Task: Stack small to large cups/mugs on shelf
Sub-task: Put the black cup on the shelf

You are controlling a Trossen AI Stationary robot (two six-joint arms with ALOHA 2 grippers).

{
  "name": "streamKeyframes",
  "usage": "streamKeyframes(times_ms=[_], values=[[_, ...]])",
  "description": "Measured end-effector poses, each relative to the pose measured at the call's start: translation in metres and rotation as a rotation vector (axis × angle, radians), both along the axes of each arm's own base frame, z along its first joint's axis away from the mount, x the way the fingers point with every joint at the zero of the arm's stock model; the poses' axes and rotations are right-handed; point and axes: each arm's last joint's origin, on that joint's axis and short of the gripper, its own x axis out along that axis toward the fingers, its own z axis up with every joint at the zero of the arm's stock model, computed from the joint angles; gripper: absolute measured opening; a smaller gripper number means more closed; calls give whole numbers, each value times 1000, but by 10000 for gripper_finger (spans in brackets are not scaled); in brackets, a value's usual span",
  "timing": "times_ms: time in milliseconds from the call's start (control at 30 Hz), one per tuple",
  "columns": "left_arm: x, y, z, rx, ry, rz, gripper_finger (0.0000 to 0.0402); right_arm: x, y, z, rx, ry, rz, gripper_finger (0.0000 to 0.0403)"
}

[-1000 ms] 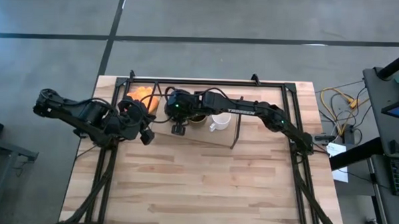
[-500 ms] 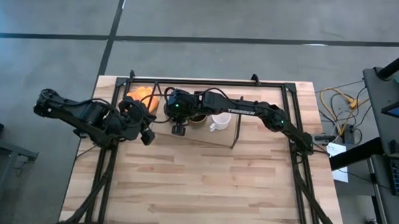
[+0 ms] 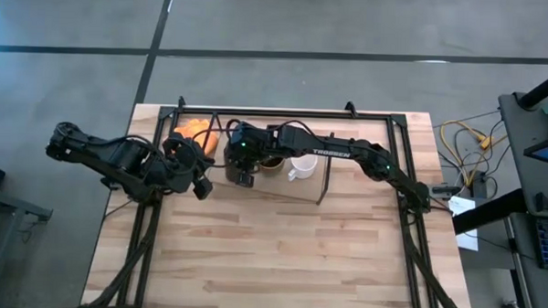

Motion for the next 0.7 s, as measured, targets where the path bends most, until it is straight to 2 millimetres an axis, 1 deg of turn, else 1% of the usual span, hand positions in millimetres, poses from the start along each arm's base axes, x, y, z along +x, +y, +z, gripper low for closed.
streamKeyframes(times_ms=[267, 533, 700], values=[[0, 0, 0, 0, 0, 0, 0, 0, 0, 0, -1, -5, 0, 38], [0, 0, 0, 0, 0, 0, 0, 4, 9, 3, -5, -43, 19, 38], [0, 0, 0, 0, 1, 0, 0, 4, 9, 2, -6, -47, 18, 36]])
